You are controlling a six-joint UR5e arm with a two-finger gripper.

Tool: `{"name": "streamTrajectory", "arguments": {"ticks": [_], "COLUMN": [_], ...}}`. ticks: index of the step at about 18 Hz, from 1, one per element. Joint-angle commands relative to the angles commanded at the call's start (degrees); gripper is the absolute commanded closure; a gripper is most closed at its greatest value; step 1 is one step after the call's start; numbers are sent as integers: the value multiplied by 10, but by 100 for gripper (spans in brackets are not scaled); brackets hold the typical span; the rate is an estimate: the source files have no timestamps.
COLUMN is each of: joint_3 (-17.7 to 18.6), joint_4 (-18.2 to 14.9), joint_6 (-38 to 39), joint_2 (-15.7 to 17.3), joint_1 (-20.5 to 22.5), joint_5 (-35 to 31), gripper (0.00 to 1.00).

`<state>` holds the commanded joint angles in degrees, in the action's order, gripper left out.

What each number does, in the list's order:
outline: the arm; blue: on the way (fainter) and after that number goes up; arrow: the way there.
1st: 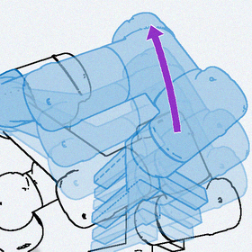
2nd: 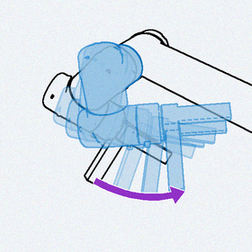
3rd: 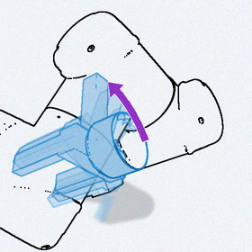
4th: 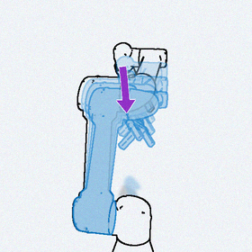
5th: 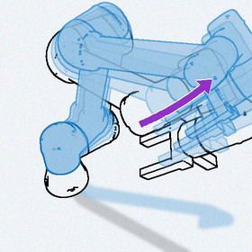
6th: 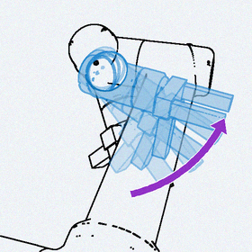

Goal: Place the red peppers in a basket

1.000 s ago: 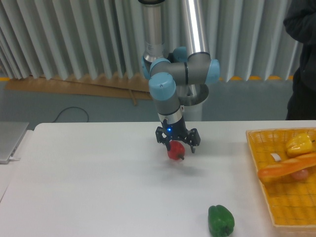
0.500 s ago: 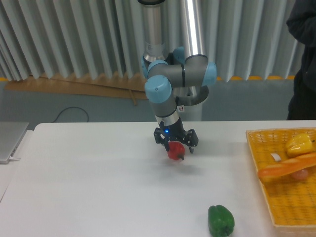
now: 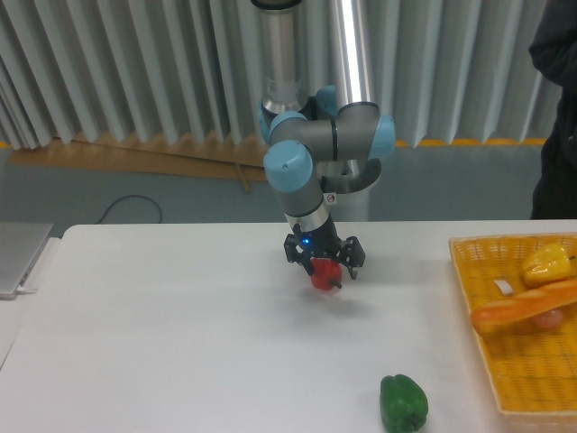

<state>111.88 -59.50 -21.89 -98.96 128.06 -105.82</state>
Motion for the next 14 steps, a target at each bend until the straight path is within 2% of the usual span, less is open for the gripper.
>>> {"name": "streamTrajectory", "arguments": {"ticks": [5, 11, 12, 14], "joint_3": [7, -42, -43, -22], "joint_4": [1, -4, -6, -5], "joint_6": [0, 25, 39, 55], "joint_2": [-1, 5, 13, 26], "joint_1": [-1, -4, -5, -11], "joint_5": [-11, -4, 0, 2], "gripper": [0, 0, 0, 0]}}
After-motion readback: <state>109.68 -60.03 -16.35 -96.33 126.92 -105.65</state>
